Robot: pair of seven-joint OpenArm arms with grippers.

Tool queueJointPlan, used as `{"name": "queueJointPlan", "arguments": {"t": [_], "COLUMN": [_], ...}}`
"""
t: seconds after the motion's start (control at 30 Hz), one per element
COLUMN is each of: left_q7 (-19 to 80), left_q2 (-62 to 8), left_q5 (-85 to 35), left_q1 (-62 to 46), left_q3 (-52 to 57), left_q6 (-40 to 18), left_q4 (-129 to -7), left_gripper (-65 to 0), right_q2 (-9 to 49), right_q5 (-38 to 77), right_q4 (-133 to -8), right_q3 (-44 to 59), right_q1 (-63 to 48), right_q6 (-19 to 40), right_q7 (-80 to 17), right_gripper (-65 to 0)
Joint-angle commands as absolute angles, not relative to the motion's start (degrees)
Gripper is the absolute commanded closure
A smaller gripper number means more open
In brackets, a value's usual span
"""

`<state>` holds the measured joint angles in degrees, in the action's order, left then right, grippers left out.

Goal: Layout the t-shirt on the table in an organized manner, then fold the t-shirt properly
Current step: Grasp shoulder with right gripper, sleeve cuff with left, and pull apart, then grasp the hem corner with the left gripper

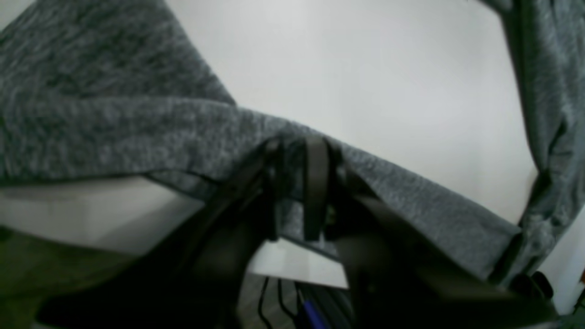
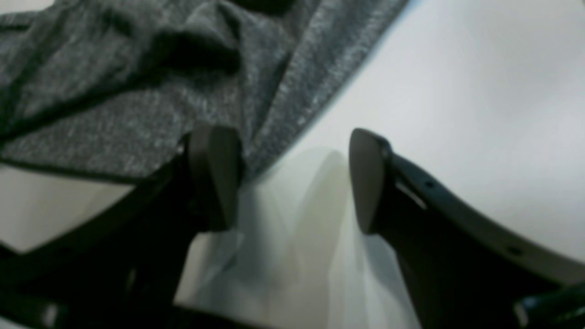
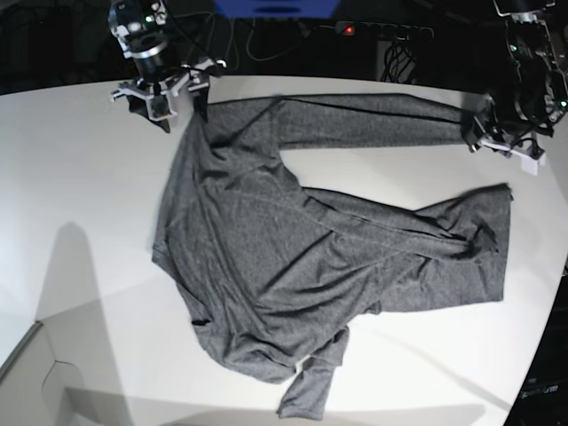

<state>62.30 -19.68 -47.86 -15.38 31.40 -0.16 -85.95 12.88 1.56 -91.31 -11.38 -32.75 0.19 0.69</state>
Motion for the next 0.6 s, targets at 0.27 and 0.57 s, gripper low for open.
{"name": "queueJointPlan", "arguments": {"t": [0.27, 0.57], "left_q7": [62.1, 62.1], "left_q2": [-20.4, -18.9], "left_q5": [-48.2, -48.1], "left_q1": [-13.8, -5.5], "left_q3": [42.4, 48.0], "left_q6": [0.0, 0.0], "left_q4": [-92.5, -91.8], "left_gripper": [-8.7, -12.1], "right_q2": [13.1, 13.2], "right_q5": [0.3, 0.3], "right_q4": [-97.3, -101.8], "right_q3": [-7.3, -6.8], "right_q1": [-36.7, -36.0], "right_q6": [0.0, 0.0], "right_q7": [-4.1, -4.4], "right_gripper": [-38.1, -38.1]}}
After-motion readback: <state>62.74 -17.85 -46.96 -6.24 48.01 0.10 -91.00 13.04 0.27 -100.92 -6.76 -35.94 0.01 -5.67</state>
